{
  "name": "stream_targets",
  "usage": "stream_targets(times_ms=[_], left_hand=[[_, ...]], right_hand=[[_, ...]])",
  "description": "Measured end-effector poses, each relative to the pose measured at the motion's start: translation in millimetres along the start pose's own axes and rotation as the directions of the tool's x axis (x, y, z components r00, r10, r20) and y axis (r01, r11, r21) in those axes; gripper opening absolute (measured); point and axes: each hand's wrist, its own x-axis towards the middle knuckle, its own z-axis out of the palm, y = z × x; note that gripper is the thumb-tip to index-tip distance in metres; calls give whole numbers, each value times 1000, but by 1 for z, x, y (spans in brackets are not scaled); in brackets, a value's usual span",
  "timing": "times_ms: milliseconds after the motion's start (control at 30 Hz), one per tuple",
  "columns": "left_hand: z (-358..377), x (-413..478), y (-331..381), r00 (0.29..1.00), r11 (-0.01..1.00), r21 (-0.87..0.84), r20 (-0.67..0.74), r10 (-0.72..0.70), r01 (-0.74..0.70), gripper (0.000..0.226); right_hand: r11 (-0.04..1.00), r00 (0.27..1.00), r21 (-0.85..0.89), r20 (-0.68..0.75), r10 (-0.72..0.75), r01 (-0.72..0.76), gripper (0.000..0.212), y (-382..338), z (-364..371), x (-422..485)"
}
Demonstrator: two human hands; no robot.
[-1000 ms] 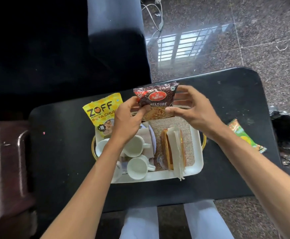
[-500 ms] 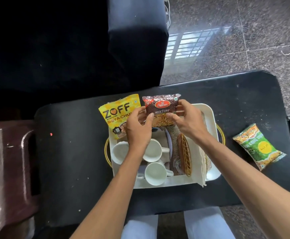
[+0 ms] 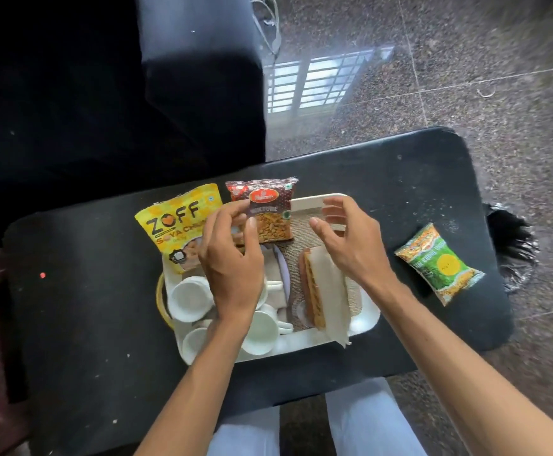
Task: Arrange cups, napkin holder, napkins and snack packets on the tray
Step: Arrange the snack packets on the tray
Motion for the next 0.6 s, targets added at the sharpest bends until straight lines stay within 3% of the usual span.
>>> stream_targets(times_ms=[133,267,400,500,600], left_hand=[[33,-10,38,937,961,12,228,266,-276,19],[84,-24,78,727,885,-46,551,410,-464,21],[141,-38,100,530,839,17,782,328,-544,27],[173,-51,101,503,849,112,842,196,-517,26],[195,-63,98,476,817,136,860,184,-561,30]], right_hand=[[995,997,-75,-60,54,-59,35,36,-44,-28],[978,985,-133,-88,152,-162,44,74,-76,-48],[967,970,-127,-135,204,-221,46,102,-98,-59],[958,959,-140,-172,225,-250,45,119,-113,-59],[949,949,-157,-207,238,-273,45,138,-127,-56]])
